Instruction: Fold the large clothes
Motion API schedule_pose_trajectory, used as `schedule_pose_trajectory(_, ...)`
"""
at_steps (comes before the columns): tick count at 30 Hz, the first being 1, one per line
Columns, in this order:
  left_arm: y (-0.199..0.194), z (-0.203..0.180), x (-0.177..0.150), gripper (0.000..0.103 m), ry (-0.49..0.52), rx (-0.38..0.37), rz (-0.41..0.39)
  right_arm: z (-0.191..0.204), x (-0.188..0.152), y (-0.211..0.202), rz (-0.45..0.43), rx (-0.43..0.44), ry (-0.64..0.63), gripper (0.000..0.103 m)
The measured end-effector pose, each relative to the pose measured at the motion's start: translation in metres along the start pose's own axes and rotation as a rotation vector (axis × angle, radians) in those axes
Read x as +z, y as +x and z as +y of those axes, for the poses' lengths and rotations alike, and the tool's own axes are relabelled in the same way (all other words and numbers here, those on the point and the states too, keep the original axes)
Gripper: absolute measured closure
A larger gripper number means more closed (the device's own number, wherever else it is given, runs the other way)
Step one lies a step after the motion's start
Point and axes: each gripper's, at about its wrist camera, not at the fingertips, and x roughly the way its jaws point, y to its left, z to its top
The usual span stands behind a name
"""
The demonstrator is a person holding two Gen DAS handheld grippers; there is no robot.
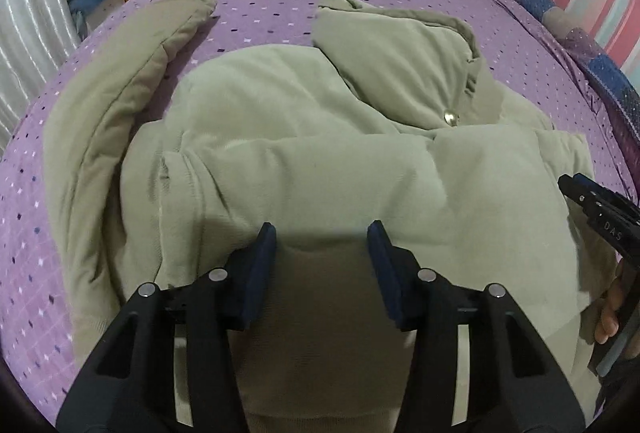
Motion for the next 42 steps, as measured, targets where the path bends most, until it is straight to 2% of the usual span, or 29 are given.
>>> schedule_pose_trajectory(10, 0.033, 0.006, -0.004, 0.054, 0.024, -0.033, 0.006, -0.002, -0.008, 0.031, 0.009, 0.027, 0.017, 0.063)
schedule_pose_trajectory(17, 0.027, 0.002, 0.007, 0.054, 0.028, -0.001, 0.062, 0.006, 0.008, 0.025, 0.091, -0.016, 0.0, 0.061)
schedule_pose_trajectory(18, 0.02, 0.001, 0.009, 0.052, 0.029, 0.004, 0.07, 0.007, 0.01, 0.02, 0.095, -0.021, -0.001, 0.051)
schedule_pose_trajectory(19, 0.014, 0.003, 0.01, 0.045, 0.027, 0.002, 0.07, 0.011, 0.011, 0.01, 0.091, -0.019, 0.0, 0.043)
schedule_pose_trajectory(20, 0.006, 0.003, 0.011, 0.034, 0.025, -0.003, 0.06, 0.014, 0.01, 0.001, 0.075, -0.019, -0.001, 0.026)
schedule_pose_trajectory(21, -0.005, 0.005, 0.01, 0.03, 0.024, 0.0, 0.037, 0.018, 0.009, -0.009, 0.051, -0.03, -0.004, 0.016)
schedule_pose_trajectory(22, -0.013, 0.007, 0.01, 0.024, 0.025, 0.005, 0.022, 0.023, 0.008, -0.021, 0.023, -0.046, -0.011, 0.014)
schedule_pose_trajectory(23, -0.024, 0.01, 0.01, 0.019, 0.027, 0.012, 0.005, 0.027, 0.006, -0.028, 0.009, -0.05, -0.018, 0.013)
schedule_pose_trajectory(25, -0.037, 0.018, 0.013, 0.016, 0.028, 0.02, -0.005, 0.037, 0.004, -0.04, 0.008, -0.043, -0.036, 0.013)
schedule_pose_trajectory(28, -0.052, 0.04, 0.022, 0.003, 0.004, 0.072, -0.03, 0.049, 0.001, -0.053, 0.0, -0.046, -0.058, 0.013)
schedule_pose_trajectory(31, -0.057, 0.074, 0.036, 0.003, -0.03, 0.087, -0.024, 0.056, 0.002, -0.057, -0.009, -0.059, -0.066, 0.013)
schedule_pose_trajectory(33, -0.049, 0.093, 0.046, 0.003, -0.043, 0.132, -0.008, 0.056, 0.006, -0.054, -0.01, -0.069, -0.062, 0.013)
schedule_pose_trajectory(36, -0.03, 0.117, 0.063, 0.003, -0.054, 0.208, 0.019, 0.053, 0.009, -0.046, 0.001, -0.069, -0.048, 0.013)
schedule_pose_trajectory(42, 0.011, 0.15, 0.088, 0.004, -0.06, 0.261, 0.07, 0.045, 0.01, -0.033, 0.012, -0.077, -0.051, 0.013)
